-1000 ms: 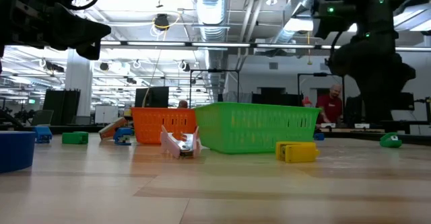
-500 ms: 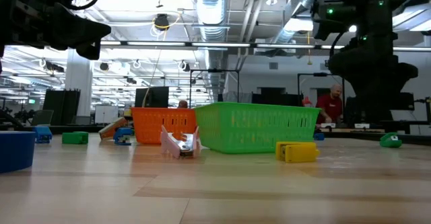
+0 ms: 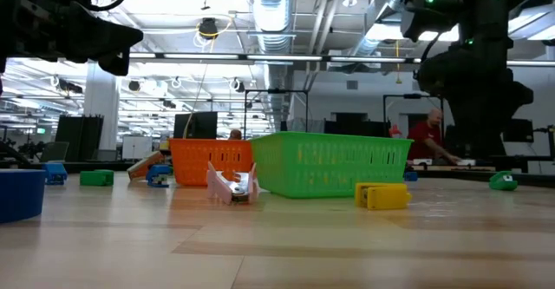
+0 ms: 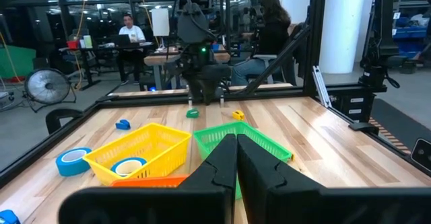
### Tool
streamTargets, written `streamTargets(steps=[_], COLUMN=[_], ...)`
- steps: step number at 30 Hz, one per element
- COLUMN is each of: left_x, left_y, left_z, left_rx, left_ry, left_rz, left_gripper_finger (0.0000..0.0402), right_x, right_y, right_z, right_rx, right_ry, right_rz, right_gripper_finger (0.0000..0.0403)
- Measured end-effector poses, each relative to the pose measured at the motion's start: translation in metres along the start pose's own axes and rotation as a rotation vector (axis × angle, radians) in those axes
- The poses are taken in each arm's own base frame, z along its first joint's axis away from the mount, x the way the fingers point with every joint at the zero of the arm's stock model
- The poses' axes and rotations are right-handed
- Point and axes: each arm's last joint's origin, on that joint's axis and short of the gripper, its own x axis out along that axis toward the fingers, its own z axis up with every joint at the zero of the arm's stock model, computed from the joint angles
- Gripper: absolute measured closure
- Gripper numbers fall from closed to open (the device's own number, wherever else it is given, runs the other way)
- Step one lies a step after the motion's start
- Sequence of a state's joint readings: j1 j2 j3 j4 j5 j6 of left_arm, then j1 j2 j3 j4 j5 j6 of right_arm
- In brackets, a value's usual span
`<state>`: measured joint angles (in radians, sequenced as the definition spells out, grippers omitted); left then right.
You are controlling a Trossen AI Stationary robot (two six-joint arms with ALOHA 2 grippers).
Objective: Pick and place Stapler, Stapler remover, tape
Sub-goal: Put the green stapler into the green bin
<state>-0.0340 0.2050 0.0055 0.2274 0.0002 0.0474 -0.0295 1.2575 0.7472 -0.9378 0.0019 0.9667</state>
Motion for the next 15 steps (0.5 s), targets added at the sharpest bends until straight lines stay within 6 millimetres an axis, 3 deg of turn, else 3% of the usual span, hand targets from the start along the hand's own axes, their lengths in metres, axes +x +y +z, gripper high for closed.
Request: streamTargets(steps=[6, 15], left_x=[0.000, 0.000], left_y=[0.000, 0.000], left_z=[0.000, 0.001], left_rx=[0.000, 0.000], left_ry=[-0.001, -0.007], left_rz=[0.000, 0.001], left_gripper_finger=[0.0398, 0.0398], right_x=[-0.007, -0.009], right_y=[0.006, -0.011], right_z=[0.009, 0.027], right_rx=[-0.038, 0.083], right_ry=[0.000, 0.004], right_rz=[-0.008, -0.036], right_gripper_finger=[0.0142, 0.0142])
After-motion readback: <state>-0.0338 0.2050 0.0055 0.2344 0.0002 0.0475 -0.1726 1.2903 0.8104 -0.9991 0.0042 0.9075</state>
